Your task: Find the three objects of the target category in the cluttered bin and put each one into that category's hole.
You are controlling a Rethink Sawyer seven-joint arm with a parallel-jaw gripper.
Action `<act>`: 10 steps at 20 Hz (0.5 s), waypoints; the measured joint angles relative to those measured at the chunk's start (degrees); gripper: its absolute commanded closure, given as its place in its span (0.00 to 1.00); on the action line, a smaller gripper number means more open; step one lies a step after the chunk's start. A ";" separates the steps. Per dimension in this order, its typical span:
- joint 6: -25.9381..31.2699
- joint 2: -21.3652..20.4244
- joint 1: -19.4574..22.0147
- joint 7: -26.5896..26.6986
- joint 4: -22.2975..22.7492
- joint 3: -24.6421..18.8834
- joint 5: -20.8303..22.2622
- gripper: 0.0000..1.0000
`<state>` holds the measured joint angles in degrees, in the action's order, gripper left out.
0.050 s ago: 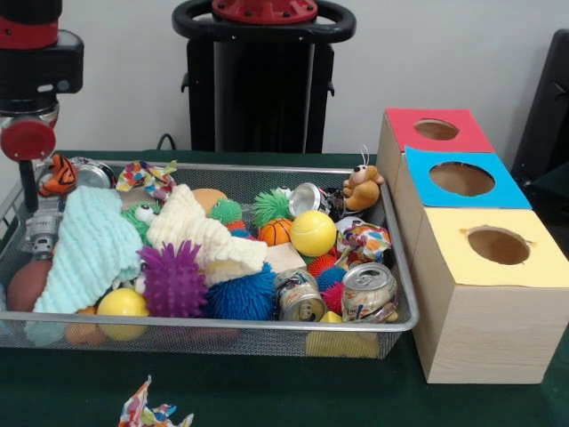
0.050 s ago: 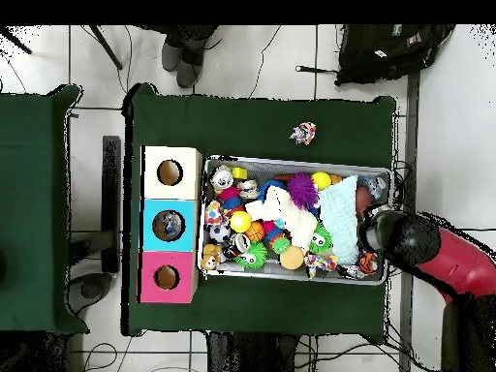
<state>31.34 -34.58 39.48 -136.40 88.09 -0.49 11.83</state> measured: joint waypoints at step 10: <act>0.38 -1.96 0.00 0.00 0.79 -1.38 -1.29 0.00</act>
<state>31.72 -36.53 39.48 -136.40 88.88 -1.86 10.54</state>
